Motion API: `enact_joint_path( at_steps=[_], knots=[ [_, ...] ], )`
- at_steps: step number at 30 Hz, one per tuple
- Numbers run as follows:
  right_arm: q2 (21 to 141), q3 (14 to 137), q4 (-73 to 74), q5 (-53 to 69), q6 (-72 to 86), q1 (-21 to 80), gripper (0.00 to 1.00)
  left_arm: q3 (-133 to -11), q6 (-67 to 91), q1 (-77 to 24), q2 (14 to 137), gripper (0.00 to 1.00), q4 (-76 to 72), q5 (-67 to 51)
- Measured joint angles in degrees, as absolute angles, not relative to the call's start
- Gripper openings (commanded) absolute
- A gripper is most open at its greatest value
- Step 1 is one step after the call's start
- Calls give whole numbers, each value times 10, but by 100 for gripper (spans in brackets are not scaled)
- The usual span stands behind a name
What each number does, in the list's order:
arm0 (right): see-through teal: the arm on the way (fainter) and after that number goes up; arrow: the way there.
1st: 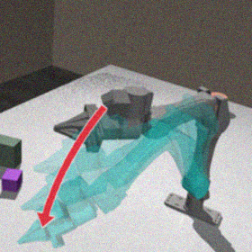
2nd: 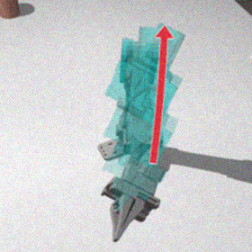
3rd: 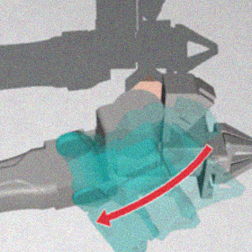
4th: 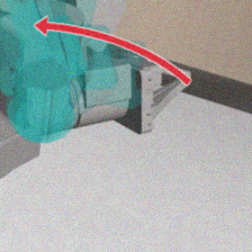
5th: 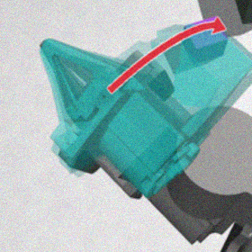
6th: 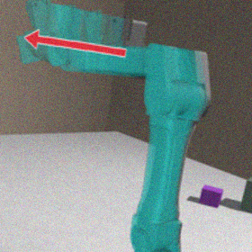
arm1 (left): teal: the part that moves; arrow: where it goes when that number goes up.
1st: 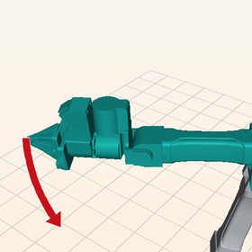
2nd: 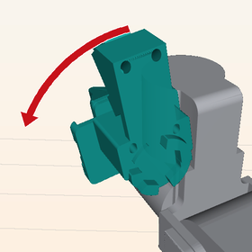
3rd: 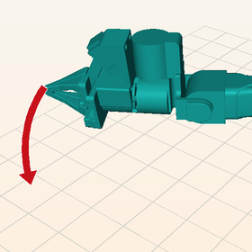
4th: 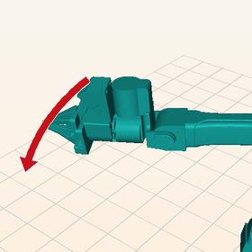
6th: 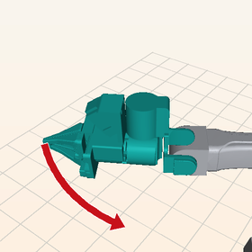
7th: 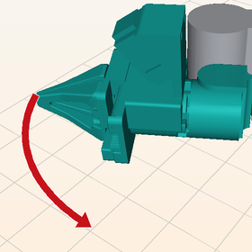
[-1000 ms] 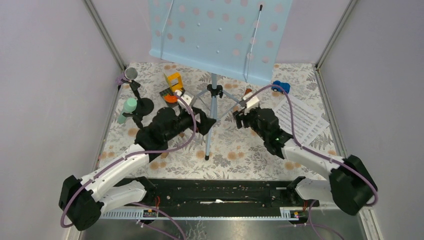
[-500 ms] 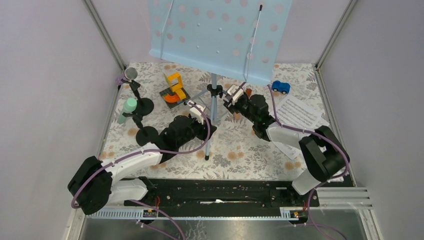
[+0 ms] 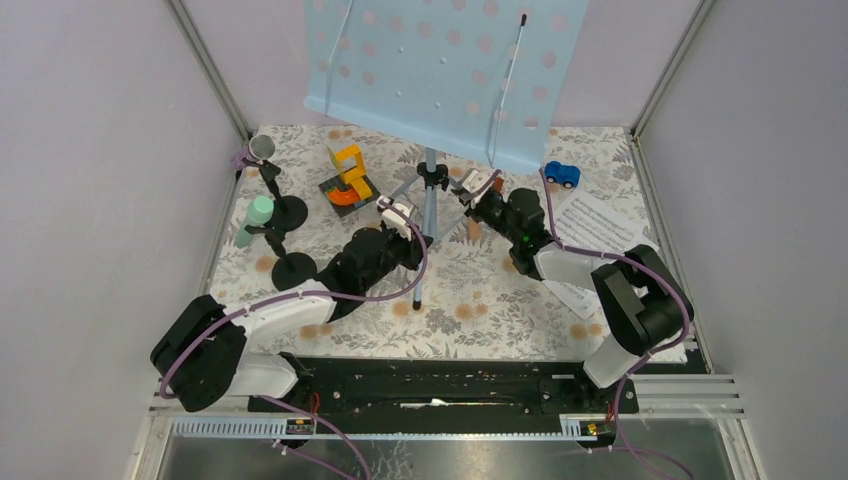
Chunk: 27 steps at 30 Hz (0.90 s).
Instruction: Pack up the instrument practice props
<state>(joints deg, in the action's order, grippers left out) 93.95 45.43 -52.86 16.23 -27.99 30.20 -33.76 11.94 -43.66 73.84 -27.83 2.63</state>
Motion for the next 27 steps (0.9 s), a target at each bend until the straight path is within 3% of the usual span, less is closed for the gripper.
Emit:
enact_joint_path(
  at_steps=[7,11,14,16,24,27],
  knots=[
    [915,380,-646,172,-194,293,0,-344,110,-447,747,0,-299,10],
    [911,341,-731,178,-129,293,0,-352,99,-450,753,9,-306,-15],
    [910,319,-776,187,-90,293,0,-352,90,-452,753,6,-312,-31],
    [903,312,-785,194,-70,295,0,-357,84,-453,756,0,-313,-40],
    [842,270,-768,194,-1,314,1,-386,69,-458,782,0,-313,-71],
    [809,256,-738,183,-3,322,6,-385,69,-460,782,0,-316,-83]
  ],
)
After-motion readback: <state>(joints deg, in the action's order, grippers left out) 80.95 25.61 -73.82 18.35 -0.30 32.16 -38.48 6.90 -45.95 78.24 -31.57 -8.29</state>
